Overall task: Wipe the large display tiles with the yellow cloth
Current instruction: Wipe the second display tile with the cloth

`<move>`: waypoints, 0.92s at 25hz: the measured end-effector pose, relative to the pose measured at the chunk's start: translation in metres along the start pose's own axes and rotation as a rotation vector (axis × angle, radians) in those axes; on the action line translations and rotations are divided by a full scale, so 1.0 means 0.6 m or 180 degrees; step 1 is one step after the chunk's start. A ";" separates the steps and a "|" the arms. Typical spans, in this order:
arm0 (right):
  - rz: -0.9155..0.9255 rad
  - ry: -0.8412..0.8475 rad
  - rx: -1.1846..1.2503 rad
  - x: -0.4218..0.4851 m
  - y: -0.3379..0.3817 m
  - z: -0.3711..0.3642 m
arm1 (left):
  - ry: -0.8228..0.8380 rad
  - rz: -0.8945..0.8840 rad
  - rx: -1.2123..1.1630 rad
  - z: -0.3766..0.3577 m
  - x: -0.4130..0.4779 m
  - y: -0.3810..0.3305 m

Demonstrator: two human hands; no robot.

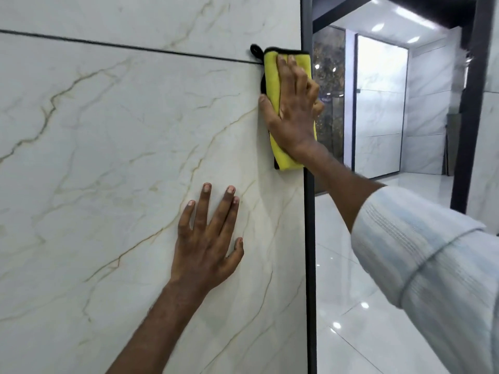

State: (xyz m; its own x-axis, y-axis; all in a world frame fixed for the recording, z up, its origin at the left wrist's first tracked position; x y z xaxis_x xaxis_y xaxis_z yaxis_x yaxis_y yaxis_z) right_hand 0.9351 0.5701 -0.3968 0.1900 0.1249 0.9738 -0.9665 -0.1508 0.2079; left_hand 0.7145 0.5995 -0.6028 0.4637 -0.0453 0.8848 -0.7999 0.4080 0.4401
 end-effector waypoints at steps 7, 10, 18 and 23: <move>-0.0228 -0.0122 -0.0207 -0.201 -0.048 -0.019 | 0.0159 0.0008 -0.0004 0.005 0.003 0.001; -0.0276 -0.0143 -0.0256 -0.314 -0.072 -0.030 | 0.0203 -0.0375 -0.0385 0.000 -0.038 -0.031; -0.0945 0.0046 -0.0229 -0.658 -0.124 -0.061 | 0.0776 -0.0821 -0.0364 -0.013 -0.281 -0.115; -0.1598 0.0309 -0.0129 -0.862 -0.136 -0.072 | 0.0613 -0.0788 -0.0116 -0.024 -0.290 -0.125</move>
State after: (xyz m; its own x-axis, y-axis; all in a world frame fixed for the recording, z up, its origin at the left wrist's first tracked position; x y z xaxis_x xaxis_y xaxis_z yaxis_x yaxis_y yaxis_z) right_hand 0.9081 0.5600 -0.9213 0.6174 0.2629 0.7414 -0.7665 -0.0109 0.6422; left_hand 0.6995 0.5901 -0.7919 0.7091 0.0246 0.7047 -0.6411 0.4388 0.6297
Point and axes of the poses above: each hand's wrist, its own x-axis towards the middle knuckle, its own z-axis out of the back of the hand, y = z × x, the point moved 2 cm from there along x, towards the middle knuckle, and after that the axes turned 3 degrees about x, right-handed, at the moved point
